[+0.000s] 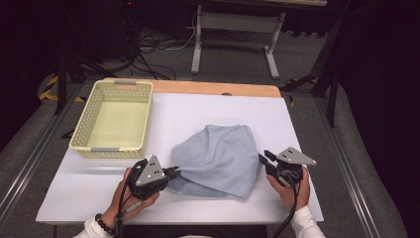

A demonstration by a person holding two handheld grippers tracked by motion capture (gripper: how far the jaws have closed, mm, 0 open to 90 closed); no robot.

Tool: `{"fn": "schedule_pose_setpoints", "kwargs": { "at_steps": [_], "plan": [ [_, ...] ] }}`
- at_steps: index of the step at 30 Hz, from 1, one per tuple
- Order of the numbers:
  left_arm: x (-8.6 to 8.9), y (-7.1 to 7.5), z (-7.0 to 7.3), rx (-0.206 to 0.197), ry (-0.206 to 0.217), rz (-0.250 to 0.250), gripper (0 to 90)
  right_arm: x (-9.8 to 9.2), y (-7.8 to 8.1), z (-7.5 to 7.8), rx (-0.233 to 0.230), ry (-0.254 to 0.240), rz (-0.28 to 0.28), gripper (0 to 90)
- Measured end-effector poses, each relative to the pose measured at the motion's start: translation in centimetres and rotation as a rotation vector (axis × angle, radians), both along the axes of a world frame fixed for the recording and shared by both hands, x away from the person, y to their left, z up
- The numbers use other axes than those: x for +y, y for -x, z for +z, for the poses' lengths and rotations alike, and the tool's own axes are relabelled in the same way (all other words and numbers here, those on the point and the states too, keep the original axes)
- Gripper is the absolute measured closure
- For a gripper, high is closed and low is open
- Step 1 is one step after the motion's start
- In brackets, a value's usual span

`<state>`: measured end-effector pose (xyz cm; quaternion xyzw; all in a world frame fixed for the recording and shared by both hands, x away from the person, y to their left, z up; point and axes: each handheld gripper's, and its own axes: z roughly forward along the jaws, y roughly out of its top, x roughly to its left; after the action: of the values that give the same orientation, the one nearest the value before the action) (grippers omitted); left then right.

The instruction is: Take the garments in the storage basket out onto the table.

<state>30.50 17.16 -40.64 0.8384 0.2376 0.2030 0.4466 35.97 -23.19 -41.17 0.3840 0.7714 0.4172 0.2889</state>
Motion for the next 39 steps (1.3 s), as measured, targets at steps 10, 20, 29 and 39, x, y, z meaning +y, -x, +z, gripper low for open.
{"fn": "schedule_pose_setpoints", "kwargs": {
  "at_steps": [10,20,29,39],
  "plan": [
    [0.3,0.4,-2.5,0.018,-0.055,0.021,56.4,1.4,2.5,-1.7,0.061,0.011,0.086,56.0],
    [0.3,-0.1,-5.7,0.139,-0.146,0.066,34.3,2.0,5.2,-4.3,0.185,0.036,0.204,42.4],
    [0.7,-1.5,-5.7,0.224,-0.095,0.055,49.2,2.1,4.8,-4.7,0.219,0.069,0.220,57.1],
    [0.4,-0.9,-4.5,0.159,-0.122,0.025,79.5,1.7,5.2,-3.7,0.158,0.112,0.228,81.2]
  ]
}}
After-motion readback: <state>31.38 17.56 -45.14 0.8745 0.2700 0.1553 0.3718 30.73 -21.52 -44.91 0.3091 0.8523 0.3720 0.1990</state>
